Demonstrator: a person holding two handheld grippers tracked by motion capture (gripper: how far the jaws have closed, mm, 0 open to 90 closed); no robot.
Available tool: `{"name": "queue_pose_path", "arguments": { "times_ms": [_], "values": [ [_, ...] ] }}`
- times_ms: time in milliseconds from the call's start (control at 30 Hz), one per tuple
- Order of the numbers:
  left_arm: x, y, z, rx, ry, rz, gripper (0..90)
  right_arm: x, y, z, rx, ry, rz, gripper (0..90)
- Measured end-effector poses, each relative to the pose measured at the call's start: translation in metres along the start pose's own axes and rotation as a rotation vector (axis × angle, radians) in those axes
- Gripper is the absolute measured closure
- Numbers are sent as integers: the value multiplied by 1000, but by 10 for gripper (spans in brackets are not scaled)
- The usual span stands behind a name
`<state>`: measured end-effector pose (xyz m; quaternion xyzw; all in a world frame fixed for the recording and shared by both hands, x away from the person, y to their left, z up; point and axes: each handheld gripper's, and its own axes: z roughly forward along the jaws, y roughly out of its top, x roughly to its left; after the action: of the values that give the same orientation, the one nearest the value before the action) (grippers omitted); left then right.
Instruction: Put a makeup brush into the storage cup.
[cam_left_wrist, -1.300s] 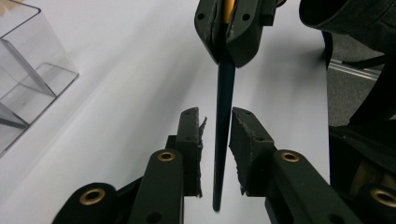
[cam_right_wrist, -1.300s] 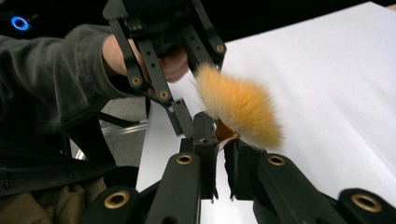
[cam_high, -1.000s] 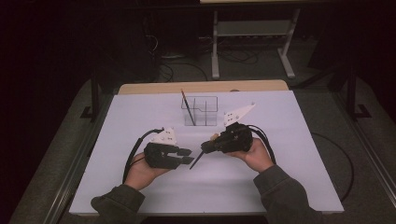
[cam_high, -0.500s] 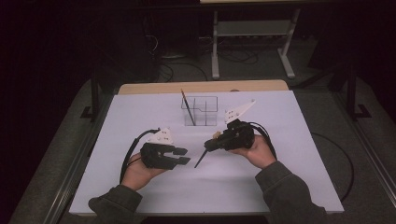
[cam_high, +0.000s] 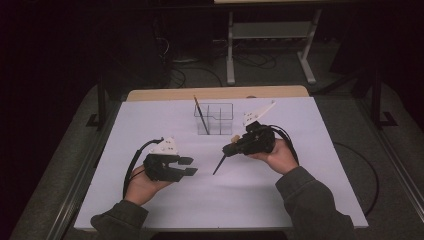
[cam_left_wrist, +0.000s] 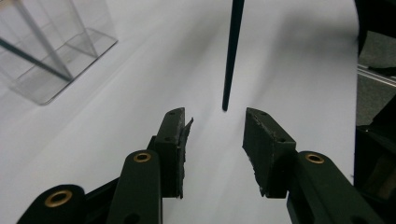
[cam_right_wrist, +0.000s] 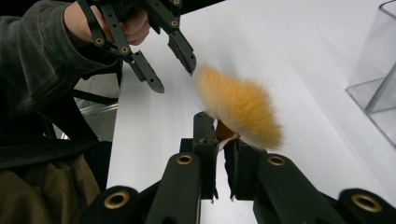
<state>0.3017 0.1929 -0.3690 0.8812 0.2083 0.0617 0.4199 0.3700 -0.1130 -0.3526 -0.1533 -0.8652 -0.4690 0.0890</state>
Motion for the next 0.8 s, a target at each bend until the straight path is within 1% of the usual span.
{"name": "queue_pose_path", "arguments": {
  "times_ms": [67, 133, 200, 233, 300, 333, 367, 433, 467, 500, 633, 700, 800],
  "values": [
    [2, -3, -3, -7, 9, -1, 585, -2, 3, -2, 5, -6, -4, 825],
    [3, -7, -4, -5, 15, -11, 580, -4, 4, -3, 13, -6, 0, 824],
    [4, -12, -6, -14, 23, -33, 573, -5, 6, -3, 27, -14, 4, 824],
    [5, -14, -8, -12, 26, -37, 570, -7, 7, -3, 34, -26, -7, 824],
    [6, -18, -10, -17, 33, -41, 567, -9, 8, -4, 34, -26, -5, 824],
    [6, -20, -11, -16, 39, -51, 565, -9, 9, -5, 37, -28, -3, 824],
    [6, -22, -12, -17, 47, -52, 561, -10, 10, -5, 41, -31, -2, 824],
    [7, -25, -15, -20, 52, -62, 553, -11, 12, -6, 49, -36, 5, 825],
    [7, -27, -16, -21, 54, -72, 553, -12, 13, -6, 54, -44, -6, 824],
    [7, -29, -16, -17, 55, -67, 556, -12, 14, -7, 58, -44, -1, 824],
    [6, -35, -19, -6, 72, -75, 553, -14, 20, -8, 69, -52, -9, 824],
    [6, -38, -21, -10, 78, -79, 550, -13, 23, -10, 83, -61, -8, 824],
    [7, -42, -24, -10, 92, -86, 539, -13, 27, -13, 81, -71, -13, 825]
  ]
}}
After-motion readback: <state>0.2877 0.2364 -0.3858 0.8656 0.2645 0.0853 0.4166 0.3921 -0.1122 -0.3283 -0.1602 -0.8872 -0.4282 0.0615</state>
